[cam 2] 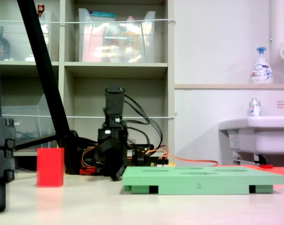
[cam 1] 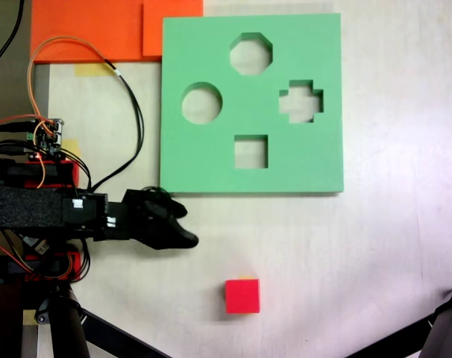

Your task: Put the square block into the corresponding hole

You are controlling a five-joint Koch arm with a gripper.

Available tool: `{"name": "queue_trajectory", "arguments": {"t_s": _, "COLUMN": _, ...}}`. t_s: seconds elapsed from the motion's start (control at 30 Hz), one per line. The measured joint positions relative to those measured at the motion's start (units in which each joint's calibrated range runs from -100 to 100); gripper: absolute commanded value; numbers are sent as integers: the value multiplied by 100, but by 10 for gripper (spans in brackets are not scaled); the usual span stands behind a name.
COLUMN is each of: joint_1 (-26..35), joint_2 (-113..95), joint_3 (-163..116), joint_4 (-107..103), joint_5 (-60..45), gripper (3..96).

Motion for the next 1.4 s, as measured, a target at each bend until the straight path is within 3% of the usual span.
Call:
{"name": "queue_trajectory", "arguments": {"t_s": 0.13, "joint_1": -386, "joint_2": 0, "joint_3": 549, "joint_4": -636, "joint_5": 679, "gripper": 468}}
{"name": "queue_trajectory", "arguments": {"t_s": 0.33, "joint_1": -469, "joint_2": 0, "joint_3": 4184, "joint_4": -6226, "joint_5": 1548, "gripper": 466}}
{"name": "queue_trajectory", "arguments": {"t_s": 0.57, "joint_1": -513, "joint_2": 0, "joint_3": 6575, "joint_4": -8850, "joint_5": 1739, "gripper": 466}}
{"name": "queue_trajectory", "arguments": {"t_s": 0.63, "joint_1": -625, "joint_2": 0, "joint_3": 6810, "joint_4": -9094, "joint_5": 1665, "gripper": 517}}
{"name": "queue_trajectory", "arguments": {"t_s": 0.9, "joint_1": -1206, "joint_2": 0, "joint_3": 7193, "joint_4": -9085, "joint_5": 904, "gripper": 955}}
{"name": "queue_trajectory", "arguments": {"t_s": 1.4, "joint_1": -1231, "joint_2": 2900, "joint_3": 8074, "joint_4": -8057, "joint_5": 303, "gripper": 951}}
